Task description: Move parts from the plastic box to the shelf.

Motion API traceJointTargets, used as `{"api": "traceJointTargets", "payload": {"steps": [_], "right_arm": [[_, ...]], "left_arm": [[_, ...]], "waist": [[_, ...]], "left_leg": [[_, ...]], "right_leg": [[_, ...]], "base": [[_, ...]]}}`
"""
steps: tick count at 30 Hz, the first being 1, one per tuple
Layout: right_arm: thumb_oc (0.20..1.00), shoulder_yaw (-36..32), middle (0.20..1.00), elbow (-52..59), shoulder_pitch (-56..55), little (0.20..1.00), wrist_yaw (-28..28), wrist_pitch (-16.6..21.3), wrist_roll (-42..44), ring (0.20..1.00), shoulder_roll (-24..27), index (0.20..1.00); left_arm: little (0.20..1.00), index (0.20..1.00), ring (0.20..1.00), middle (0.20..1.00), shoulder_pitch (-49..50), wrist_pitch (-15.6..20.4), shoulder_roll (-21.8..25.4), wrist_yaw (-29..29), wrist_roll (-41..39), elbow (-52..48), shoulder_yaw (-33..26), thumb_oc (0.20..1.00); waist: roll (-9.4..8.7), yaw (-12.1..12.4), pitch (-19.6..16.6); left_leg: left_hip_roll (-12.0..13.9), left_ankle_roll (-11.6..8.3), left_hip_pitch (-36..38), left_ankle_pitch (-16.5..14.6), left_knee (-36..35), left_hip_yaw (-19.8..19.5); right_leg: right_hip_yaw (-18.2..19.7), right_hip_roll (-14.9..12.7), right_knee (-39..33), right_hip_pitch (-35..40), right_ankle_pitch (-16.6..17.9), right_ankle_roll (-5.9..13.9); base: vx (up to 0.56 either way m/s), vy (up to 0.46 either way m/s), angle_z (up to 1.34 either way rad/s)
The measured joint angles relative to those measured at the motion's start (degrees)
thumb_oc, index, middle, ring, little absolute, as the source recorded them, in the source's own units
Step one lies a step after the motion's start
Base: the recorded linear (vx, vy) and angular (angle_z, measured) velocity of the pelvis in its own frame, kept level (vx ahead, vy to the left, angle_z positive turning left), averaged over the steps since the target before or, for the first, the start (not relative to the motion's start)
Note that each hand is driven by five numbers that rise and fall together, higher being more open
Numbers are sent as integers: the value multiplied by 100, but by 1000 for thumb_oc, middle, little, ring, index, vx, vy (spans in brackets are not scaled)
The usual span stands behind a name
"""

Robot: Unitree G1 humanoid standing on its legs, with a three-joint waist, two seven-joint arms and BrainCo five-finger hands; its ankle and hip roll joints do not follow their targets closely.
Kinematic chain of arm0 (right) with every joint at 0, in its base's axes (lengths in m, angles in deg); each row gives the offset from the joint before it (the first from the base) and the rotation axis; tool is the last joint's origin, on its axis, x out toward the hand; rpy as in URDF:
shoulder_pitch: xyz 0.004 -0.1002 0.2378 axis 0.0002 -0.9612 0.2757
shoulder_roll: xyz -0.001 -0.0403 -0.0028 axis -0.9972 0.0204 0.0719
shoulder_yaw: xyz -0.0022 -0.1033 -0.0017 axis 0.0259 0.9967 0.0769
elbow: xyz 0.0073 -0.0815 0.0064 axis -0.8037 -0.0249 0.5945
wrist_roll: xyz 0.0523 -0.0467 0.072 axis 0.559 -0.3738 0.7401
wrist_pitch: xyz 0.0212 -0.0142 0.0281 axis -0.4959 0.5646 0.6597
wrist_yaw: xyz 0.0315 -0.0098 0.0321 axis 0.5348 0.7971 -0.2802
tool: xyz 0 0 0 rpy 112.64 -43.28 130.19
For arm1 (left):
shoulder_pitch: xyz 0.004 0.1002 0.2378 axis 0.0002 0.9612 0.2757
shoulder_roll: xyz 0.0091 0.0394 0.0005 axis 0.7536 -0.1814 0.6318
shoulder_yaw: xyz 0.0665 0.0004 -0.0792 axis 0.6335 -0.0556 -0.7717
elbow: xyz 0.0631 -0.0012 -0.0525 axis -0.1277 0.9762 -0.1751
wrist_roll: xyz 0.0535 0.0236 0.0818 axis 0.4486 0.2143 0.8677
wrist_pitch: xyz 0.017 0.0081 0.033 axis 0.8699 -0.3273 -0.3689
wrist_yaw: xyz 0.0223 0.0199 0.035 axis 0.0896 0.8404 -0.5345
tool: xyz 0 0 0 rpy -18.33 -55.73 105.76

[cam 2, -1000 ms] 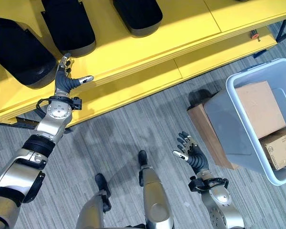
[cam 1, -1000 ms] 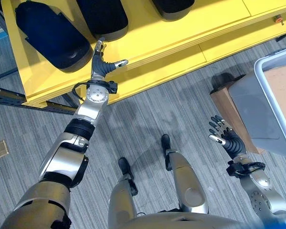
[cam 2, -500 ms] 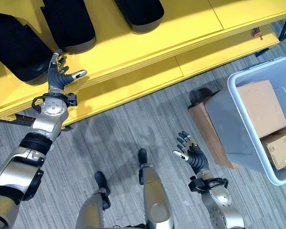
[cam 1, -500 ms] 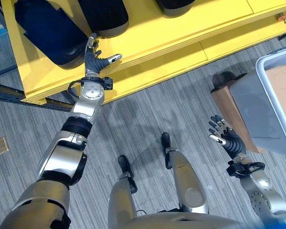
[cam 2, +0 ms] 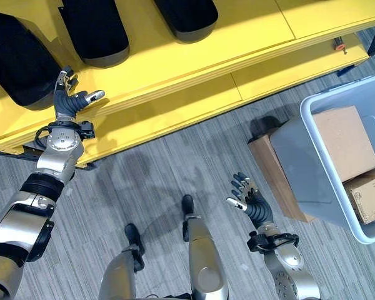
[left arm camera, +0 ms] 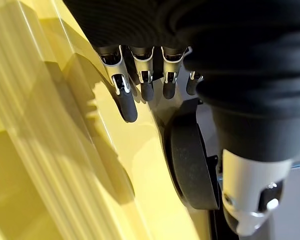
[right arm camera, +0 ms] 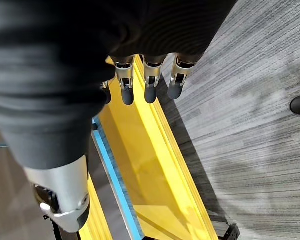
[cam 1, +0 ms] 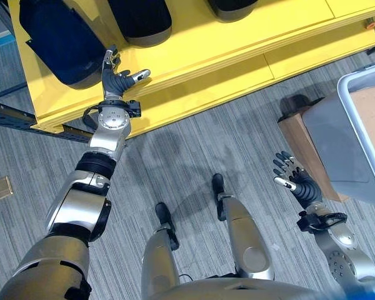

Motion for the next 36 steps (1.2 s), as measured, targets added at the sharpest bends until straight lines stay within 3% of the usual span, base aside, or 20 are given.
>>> {"api": "traceJointTargets", "payload": {"steps": [28, 36], "right_arm": [[1000, -16, 1000, 0, 5, 1000, 48, -4, -2, 1000, 43, 1000], [1000, -16, 1000, -3, 12, 1000, 51, -7, -2, 1000, 43, 1000]], "left_arm": [[1000, 1000, 1000, 1000, 248, -11, 21, 54, 211, -18, -205, 1000], [1000, 1000, 1000, 1000, 369, -100, 26, 123, 240, -14, -238, 1000]], "waist": [[8, 44, 7], [11, 194, 8]], "left_leg": [[0, 4, 30, -15, 93, -12], [-2, 11, 14, -26, 240, -37]], "right_leg": [[0, -12, 63, 51, 0, 0], [4, -33, 133, 69, -1, -2]], "base": [[0, 0, 0], [0, 0, 0]]}}
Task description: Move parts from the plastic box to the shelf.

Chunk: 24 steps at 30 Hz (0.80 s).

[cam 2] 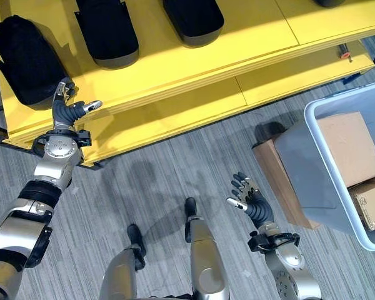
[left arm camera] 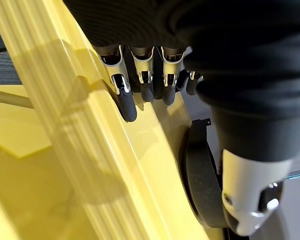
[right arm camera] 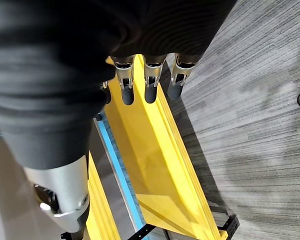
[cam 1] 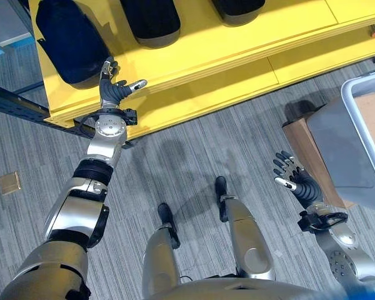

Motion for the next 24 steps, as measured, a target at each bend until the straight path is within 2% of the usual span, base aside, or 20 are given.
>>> {"api": "traceJointTargets", "payload": {"steps": [18, 24], "right_arm": [[1000, -7, 1000, -2, -7, 1000, 111, -29, 2, 1000, 0, 1000], [1000, -23, 1000, -2, -12, 1000, 112, -52, 6, 1000, 5, 1000]], "left_arm": [[1000, 1000, 1000, 1000, 167, -7, 157, 4, 43, 8, -152, 1000], [1000, 1000, 1000, 1000, 212, -29, 267, 3, 38, 288, -257, 1000]], "waist": [[2, 5, -1], [3, 31, -1]], "left_leg": [[1, 1, -1, -11, 39, -6], [1, 4, -14, -19, 65, -15]], "right_leg": [[0, -2, 4, 8, 5, -9], [-1, -3, 4, 12, 2, -7]], "base": [[0, 0, 0], [0, 0, 0]]}}
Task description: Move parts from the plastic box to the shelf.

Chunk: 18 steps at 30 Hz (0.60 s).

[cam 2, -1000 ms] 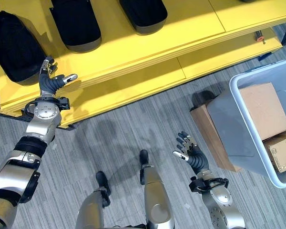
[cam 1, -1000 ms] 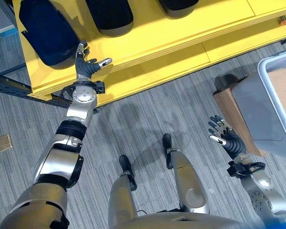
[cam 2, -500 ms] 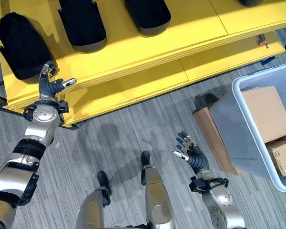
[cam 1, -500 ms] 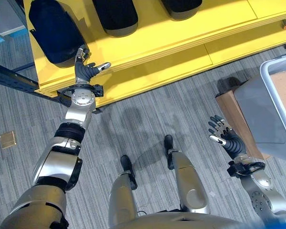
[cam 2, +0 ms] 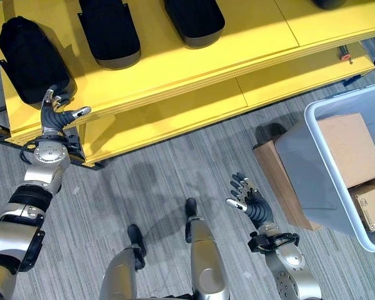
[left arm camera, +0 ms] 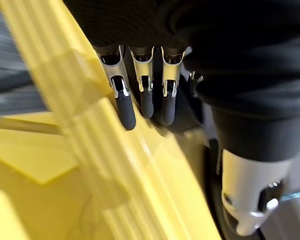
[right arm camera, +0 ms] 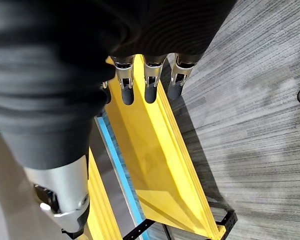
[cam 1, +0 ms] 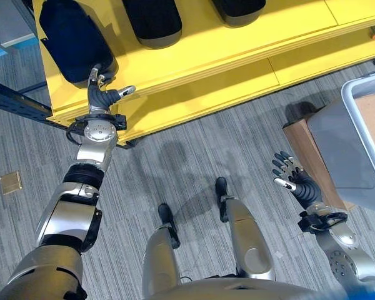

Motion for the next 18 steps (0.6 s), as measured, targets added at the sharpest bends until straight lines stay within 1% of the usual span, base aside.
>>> {"api": "traceJointTargets", "payload": {"steps": [7, 11, 18], "right_arm": [[1000, -48, 1000, 0, -5, 1000, 0, -2, 1, 1000, 0, 1000], [1000, -54, 1000, 0, -5, 1000, 3, -4, 2, 1000, 1, 1000], [1000, -56, 1000, 1, -18, 1000, 12, -8, 8, 1000, 2, 1000]], "left_arm": [[1000, 1000, 1000, 1000, 32, 3, 19, 1, -2, 15, -5, 1000], [1000, 1000, 1000, 1000, 31, 3, 65, 1, -2, 42, -11, 1000], [1000, 1000, 1000, 1000, 38, -19, 214, 2, 0, 178, -61, 1000]], "waist": [[2, 42, 0], [15, 26, -3], [16, 55, -3]], "left_leg": [[1, 13, -26, -53, 90, -4], [4, 20, -83, -92, 167, -45], [-1, 20, -86, -93, 171, -51]], "right_leg": [[0, -8, 5, 9, -7, 5], [-10, -7, 12, 7, -7, 4], [-10, -10, 16, 7, -7, 4]], "base": [[0, 0, 0], [0, 1, 2], [0, 1, 0]]}}
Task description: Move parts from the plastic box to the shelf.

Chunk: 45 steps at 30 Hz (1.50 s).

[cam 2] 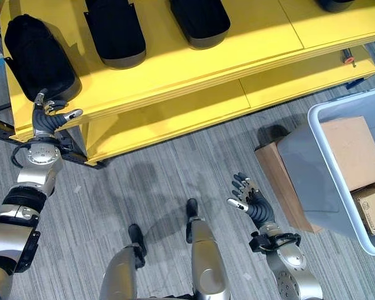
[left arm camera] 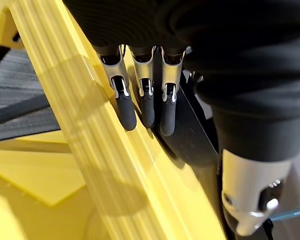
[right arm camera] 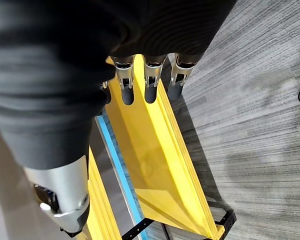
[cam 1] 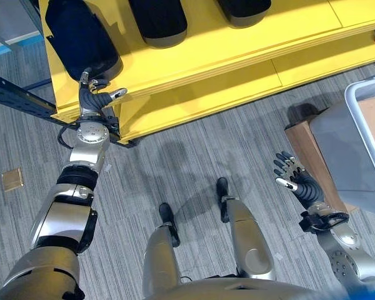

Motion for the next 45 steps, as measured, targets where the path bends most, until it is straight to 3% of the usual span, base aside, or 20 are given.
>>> {"api": "traceJointTargets", "payload": {"steps": [15, 34, 38, 45], "right_arm": [[1000, -17, 1000, -1, -30, 1000, 39, -14, 114, 1000, 24, 1000], [1000, -31, 1000, -2, -51, 1000, 47, -25, 170, 1000, 213, 1000], [1000, -33, 1000, -3, -52, 1000, 51, -26, 169, 1000, 212, 1000], [1000, -140, 1000, -22, -48, 1000, 128, -33, 168, 1000, 203, 1000]], "left_arm": [[1000, 1000, 1000, 1000, -8, -127, 401, 6, 1, 327, -8, 1000], [1000, 1000, 1000, 1000, -40, -138, 446, 2, 34, 330, -9, 1000], [1000, 1000, 1000, 1000, -20, -141, 756, 5, 241, 272, -16, 1000], [1000, 1000, 1000, 1000, 1034, -100, 1040, 56, 485, -657, -530, 1000]], "waist": [[33, 1, 19], [48, 7, 32], [45, 33, 35], [47, 81, 45]], "left_leg": [[6, 4, -46, -32, 95, -24], [3, 14, -92, -74, 138, -42], [5, 19, -92, -90, 148, -40], [-11, 33, -93, -122, 209, -45]], "right_leg": [[-2, 0, 20, -5, -21, 15], [-16, -10, 36, -25, -31, 15], [-21, -12, 75, -25, -32, 15], [-29, -44, 120, -14, -45, 10]], "base": [[0, 0, 0], [0, 0, 0], [0, 0, 0], [0, 0, 0]]}}
